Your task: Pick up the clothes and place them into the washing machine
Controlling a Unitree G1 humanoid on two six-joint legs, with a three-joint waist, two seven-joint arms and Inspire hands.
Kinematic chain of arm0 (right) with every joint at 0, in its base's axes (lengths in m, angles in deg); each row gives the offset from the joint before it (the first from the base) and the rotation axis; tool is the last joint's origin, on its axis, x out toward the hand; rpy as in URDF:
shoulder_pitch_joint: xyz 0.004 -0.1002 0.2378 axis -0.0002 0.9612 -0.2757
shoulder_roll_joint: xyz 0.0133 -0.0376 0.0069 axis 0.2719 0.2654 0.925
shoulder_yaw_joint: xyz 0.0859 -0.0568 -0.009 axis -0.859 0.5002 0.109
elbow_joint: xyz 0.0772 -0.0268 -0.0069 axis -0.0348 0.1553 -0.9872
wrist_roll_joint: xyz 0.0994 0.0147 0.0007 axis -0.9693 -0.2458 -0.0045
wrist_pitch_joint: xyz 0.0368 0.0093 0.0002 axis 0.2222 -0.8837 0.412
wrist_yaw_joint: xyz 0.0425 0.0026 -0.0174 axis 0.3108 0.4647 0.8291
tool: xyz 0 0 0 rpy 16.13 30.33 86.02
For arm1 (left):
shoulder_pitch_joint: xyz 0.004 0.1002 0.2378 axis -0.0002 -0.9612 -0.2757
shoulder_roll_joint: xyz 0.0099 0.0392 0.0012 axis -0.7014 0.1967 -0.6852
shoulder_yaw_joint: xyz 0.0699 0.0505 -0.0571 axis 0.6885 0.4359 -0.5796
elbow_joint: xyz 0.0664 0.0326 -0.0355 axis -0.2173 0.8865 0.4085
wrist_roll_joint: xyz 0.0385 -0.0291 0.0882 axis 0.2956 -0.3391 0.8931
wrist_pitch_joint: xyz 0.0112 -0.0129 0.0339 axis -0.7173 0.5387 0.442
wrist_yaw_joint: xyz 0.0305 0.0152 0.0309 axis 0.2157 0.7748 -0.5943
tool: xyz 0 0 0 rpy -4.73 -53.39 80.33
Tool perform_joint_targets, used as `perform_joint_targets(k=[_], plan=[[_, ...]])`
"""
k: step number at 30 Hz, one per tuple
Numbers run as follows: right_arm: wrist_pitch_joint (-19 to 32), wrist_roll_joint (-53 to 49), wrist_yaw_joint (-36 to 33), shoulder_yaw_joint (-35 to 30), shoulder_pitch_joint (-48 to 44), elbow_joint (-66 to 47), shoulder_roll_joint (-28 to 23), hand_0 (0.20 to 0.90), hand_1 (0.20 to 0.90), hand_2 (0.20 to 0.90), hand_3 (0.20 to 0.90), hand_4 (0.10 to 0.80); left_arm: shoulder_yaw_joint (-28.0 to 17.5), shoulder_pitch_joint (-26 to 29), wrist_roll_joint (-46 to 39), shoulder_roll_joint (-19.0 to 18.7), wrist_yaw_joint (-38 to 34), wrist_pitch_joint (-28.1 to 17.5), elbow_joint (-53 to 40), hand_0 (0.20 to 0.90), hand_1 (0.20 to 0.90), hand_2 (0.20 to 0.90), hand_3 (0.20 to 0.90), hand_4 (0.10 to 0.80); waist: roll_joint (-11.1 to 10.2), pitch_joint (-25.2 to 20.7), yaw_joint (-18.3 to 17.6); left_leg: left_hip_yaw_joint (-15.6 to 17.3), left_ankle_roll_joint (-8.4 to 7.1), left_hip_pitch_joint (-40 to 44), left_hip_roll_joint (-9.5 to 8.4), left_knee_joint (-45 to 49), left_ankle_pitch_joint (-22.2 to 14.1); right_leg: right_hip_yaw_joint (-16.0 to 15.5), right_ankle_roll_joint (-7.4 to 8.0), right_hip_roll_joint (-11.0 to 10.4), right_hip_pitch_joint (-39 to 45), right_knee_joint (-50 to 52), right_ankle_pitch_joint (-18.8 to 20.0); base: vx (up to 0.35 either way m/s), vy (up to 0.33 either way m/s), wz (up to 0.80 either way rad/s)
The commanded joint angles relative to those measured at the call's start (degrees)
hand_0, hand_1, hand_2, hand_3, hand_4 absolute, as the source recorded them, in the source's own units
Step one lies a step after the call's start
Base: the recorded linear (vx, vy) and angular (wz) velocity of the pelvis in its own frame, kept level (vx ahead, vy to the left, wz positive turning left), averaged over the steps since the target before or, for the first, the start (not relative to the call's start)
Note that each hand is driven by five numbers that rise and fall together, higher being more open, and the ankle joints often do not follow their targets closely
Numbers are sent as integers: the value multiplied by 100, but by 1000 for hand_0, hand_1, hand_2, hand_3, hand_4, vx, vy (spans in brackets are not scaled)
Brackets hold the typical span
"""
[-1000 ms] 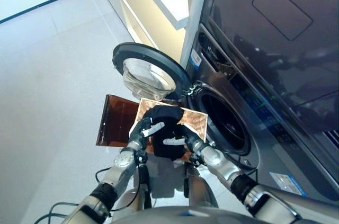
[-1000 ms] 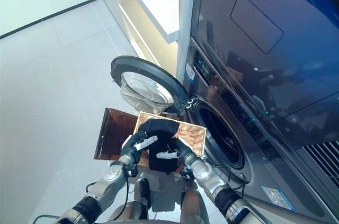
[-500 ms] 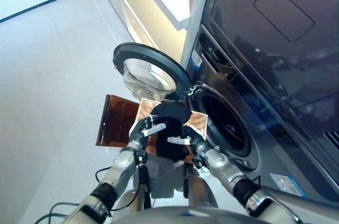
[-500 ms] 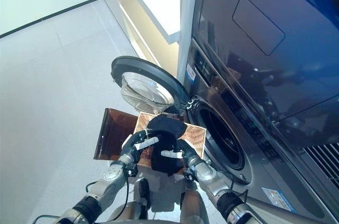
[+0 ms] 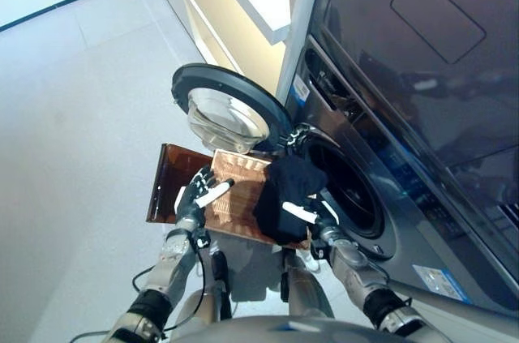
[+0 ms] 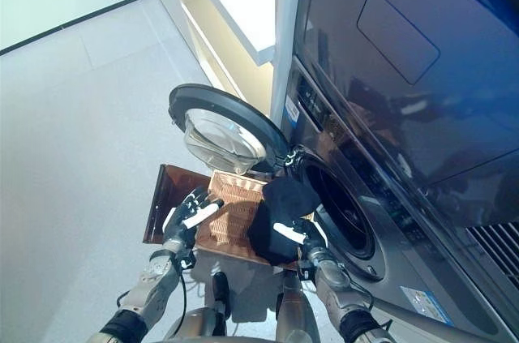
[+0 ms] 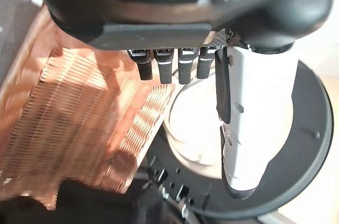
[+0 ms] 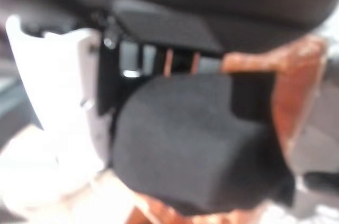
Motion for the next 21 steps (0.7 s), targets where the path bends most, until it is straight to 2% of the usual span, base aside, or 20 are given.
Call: perform_joint_targets(k=[1, 11, 16, 21], plan=[[665, -559, -48, -332, -176, -374, 146, 200, 200, 200, 200, 300, -322, 174, -100, 92, -68, -652, -382, 900, 900, 900, 900, 800, 121, 14, 73, -225, -70, -805, -113, 36, 452, -97, -76, 193, -9, 495, -621, -28, 10, 4], [1019, -2196, -144, -1224, -331, 38, 498, 200, 200, 200, 200, 300, -872, -312, -391, 102, -123, -802, -619, 900, 900, 900, 900, 800, 242, 214, 153, -232, -47, -1004, -160, 141, 453, -103, -95, 159, -191, 578, -592, -19, 7, 2], [1110, -2612, -239, -1484, -544, 295, 565, 200, 200, 200, 200, 300, -1076, -410, -550, 118, -132, -846, -638, 900, 900, 900, 900, 800, 281, 268, 215, -228, -41, -1132, -184, 193, 451, -111, -100, 137, -296, 595, -556, -28, 9, 2], [1276, -3663, -165, -1894, -890, 574, 734, 200, 200, 200, 200, 300, -1224, -492, -894, 193, -63, -931, -833, 900, 900, 900, 900, 800, 361, 411, 274, -232, -39, -1267, -213, 255, 443, -122, -106, 117, -414, 615, -537, -50, 19, 5]])
